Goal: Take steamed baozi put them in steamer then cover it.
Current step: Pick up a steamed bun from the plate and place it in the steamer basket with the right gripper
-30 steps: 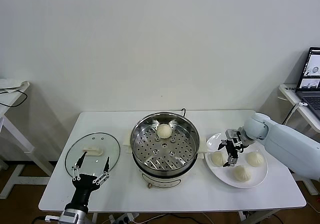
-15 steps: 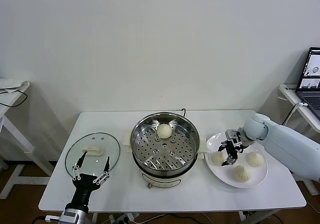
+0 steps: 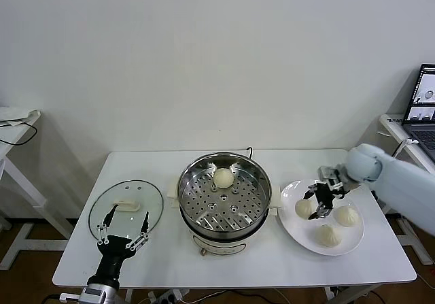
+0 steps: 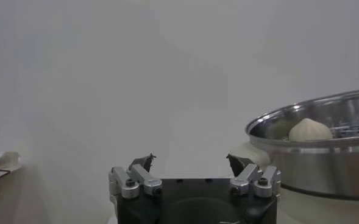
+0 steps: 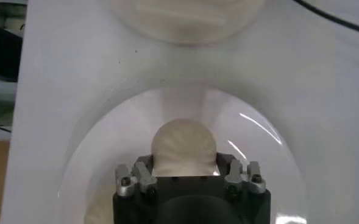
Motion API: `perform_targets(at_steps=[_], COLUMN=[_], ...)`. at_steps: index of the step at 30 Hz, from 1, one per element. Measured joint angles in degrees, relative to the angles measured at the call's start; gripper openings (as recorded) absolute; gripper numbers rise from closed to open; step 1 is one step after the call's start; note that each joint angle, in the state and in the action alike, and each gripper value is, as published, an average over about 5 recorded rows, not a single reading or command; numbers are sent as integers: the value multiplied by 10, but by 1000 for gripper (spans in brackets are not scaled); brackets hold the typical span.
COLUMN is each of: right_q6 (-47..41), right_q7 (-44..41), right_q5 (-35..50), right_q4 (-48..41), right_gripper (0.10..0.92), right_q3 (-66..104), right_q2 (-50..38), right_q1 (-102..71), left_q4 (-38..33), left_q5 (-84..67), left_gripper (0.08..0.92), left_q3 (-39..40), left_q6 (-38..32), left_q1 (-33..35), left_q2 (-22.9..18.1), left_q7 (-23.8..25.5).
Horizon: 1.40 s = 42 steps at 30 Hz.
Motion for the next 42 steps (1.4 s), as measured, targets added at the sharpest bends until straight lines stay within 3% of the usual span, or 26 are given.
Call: perform_targets(at_steps=[9, 17, 31, 42], right_q6=[-27, -73, -181, -240], right_q7=[-1, 24, 106, 132], right_q5=[85, 169, 289, 305], right_q4=[86, 157, 185, 141], right_gripper=[679, 679, 662, 662], right_q3=[-140, -244, -288, -273], right_q2=[-41, -15, 143, 274], right_q1=[180, 318, 388, 353], left_q4=[-3, -11, -13, -13], left_q5=[6, 7, 3, 1], left_gripper=[823, 823, 823, 823], left_q3=[3, 2, -5, -14], left_q6=[2, 5, 5, 5], left_q1=[2, 7, -1, -1], left_q2=[1, 2, 2, 8], left_q7=[-3, -6, -7, -7])
